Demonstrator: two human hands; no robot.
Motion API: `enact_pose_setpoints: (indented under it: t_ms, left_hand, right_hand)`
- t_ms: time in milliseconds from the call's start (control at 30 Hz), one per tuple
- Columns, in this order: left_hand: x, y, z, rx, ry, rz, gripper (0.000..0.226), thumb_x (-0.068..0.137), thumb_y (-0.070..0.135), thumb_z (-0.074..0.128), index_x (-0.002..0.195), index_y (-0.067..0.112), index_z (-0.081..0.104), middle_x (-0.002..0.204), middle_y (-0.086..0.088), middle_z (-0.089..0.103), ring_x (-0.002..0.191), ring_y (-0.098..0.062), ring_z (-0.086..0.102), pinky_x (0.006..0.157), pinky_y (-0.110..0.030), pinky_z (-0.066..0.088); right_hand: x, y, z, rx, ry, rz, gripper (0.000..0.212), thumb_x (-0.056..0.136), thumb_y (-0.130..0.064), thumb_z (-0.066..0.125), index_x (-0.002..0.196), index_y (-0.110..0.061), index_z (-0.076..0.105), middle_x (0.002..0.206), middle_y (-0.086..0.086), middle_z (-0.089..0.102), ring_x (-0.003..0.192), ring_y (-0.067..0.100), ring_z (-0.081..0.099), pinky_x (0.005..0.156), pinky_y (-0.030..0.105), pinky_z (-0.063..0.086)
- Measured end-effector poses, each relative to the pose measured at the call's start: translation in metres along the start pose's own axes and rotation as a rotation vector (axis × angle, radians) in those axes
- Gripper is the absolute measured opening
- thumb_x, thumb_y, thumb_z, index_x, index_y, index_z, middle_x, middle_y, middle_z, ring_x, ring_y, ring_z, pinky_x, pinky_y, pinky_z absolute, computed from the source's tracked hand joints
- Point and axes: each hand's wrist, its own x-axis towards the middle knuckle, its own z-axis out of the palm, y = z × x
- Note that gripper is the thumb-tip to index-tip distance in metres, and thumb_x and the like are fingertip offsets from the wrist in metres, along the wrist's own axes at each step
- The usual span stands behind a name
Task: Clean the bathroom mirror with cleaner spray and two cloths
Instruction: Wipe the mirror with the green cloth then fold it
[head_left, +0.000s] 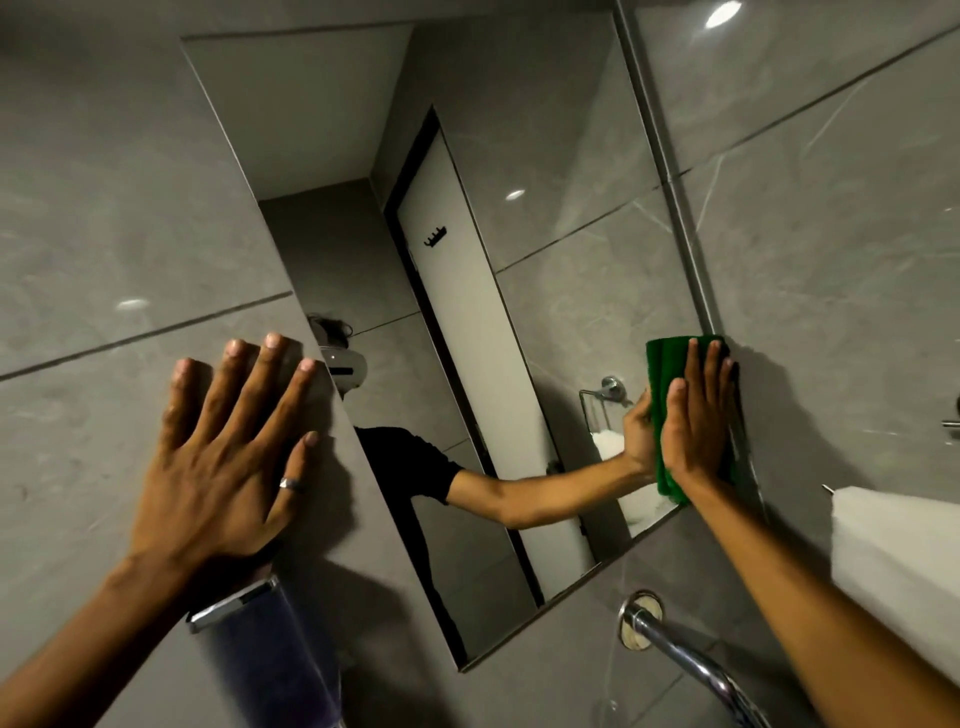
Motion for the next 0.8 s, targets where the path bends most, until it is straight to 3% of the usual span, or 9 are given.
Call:
enact_pose_setpoints:
  t_ms: [233, 367, 433, 533, 667, 800]
  left_hand:
    - [0.002, 0.004, -0.008, -0.023, -0.052, -0.004, 0.071, 0.100, 0.053, 0.023, 0.164, 0.022, 0.014, 0.174, -0.010, 0.007, 0.161, -0.031, 0.001, 0.129, -0.058, 0.001]
    - [0.000, 0.003, -0.013, -0.064, -0.074, -0.029, 0.070, 0.101, 0.053, 0.023, 0.164, 0.023, 0.013, 0.173, -0.010, 0.006, 0.161, -0.030, 0.000, 0.130, -0.054, -0.003]
    - [-0.001, 0.003, -0.016, -0.090, -0.055, -0.072, 0.070, 0.101, 0.050, 0.024, 0.164, 0.021, 0.015, 0.173, -0.010, 0.007, 0.161, -0.030, 0.000, 0.130, -0.055, -0.001]
    - [0.004, 0.003, -0.019, -0.097, -0.035, -0.124, 0.072, 0.099, 0.048, 0.026, 0.163, 0.018, 0.016, 0.173, -0.012, 0.008, 0.161, -0.032, 0.001, 0.129, -0.060, 0.002]
    - [0.035, -0.013, -0.024, -0.089, -0.040, -0.165, 0.072, 0.099, 0.052, 0.023, 0.163, 0.018, 0.017, 0.173, -0.011, 0.008, 0.160, -0.031, 0.002, 0.129, -0.056, -0.001]
    - [0.047, -0.017, -0.025, -0.075, -0.032, -0.162, 0.073, 0.099, 0.054, 0.021, 0.162, 0.017, 0.022, 0.172, -0.013, 0.013, 0.159, -0.034, 0.007, 0.129, -0.056, 0.001]
  right_hand:
    - [-0.037, -0.143, 0.034, 0.006, 0.036, -0.062, 0.060, 0.102, -0.048, 0.005, 0.159, -0.030, 0.003, 0.169, 0.003, 0.001, 0.156, 0.023, -0.003, 0.126, 0.053, 0.008]
    - [-0.091, -0.234, 0.053, -0.015, 0.011, -0.251, 0.062, 0.102, -0.045, 0.025, 0.159, -0.031, 0.005, 0.169, 0.004, 0.003, 0.156, 0.027, -0.001, 0.125, 0.053, 0.010]
    - [-0.128, -0.260, 0.060, -0.008, -0.043, -0.364, 0.061, 0.103, -0.046, 0.023, 0.159, -0.032, 0.003, 0.169, 0.004, 0.001, 0.156, 0.028, -0.002, 0.125, 0.054, 0.008]
    - [-0.156, -0.263, 0.059, -0.035, -0.139, -0.514, 0.058, 0.103, -0.046, 0.015, 0.159, -0.033, 0.004, 0.169, 0.002, -0.001, 0.156, 0.028, -0.004, 0.124, 0.053, 0.005]
    - [-0.122, -0.235, 0.047, -0.069, -0.164, -0.727, 0.059, 0.102, -0.043, 0.024, 0.159, -0.034, 0.009, 0.169, -0.001, 0.003, 0.157, 0.025, -0.001, 0.124, 0.054, 0.010]
    - [-0.050, -0.195, 0.032, -0.067, -0.089, -0.588, 0.061, 0.100, -0.044, 0.021, 0.159, -0.033, 0.010, 0.169, -0.001, 0.005, 0.157, 0.024, 0.002, 0.126, 0.050, 0.009]
